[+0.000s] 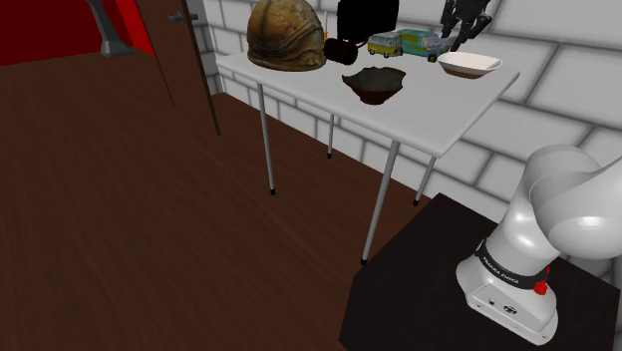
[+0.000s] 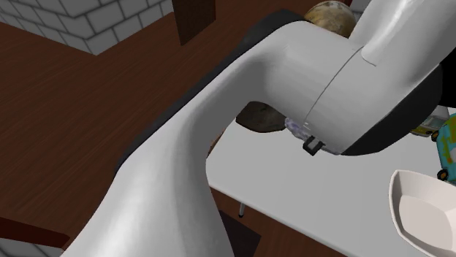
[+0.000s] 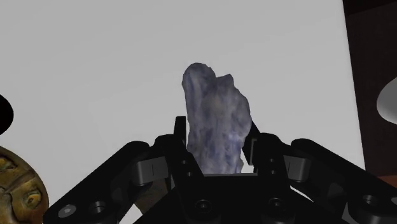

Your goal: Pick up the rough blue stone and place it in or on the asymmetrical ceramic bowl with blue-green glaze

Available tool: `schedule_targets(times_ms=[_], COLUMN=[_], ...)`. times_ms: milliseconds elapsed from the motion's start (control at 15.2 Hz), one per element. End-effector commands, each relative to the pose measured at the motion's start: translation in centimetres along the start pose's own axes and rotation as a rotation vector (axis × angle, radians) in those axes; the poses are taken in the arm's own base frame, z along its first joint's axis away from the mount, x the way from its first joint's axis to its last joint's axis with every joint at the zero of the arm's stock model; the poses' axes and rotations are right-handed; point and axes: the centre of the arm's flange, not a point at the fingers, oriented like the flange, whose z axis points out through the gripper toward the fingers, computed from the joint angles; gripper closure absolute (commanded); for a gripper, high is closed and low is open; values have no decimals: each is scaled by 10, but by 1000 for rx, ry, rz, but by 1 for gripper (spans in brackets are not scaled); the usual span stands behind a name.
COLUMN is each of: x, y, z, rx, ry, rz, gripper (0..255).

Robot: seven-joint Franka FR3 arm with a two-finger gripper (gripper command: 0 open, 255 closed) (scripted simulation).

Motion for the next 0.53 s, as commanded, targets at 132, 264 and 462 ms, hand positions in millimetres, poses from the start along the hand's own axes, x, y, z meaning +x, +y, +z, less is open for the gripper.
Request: schedule_targets(times_ms=[132, 264, 462], x=[25, 50, 88], y=[9, 16, 27], z=[-4, 0, 5], rx=[0, 0, 0], ry=[0, 0, 0], rz=[0, 0, 0], gripper=[255, 255, 255])
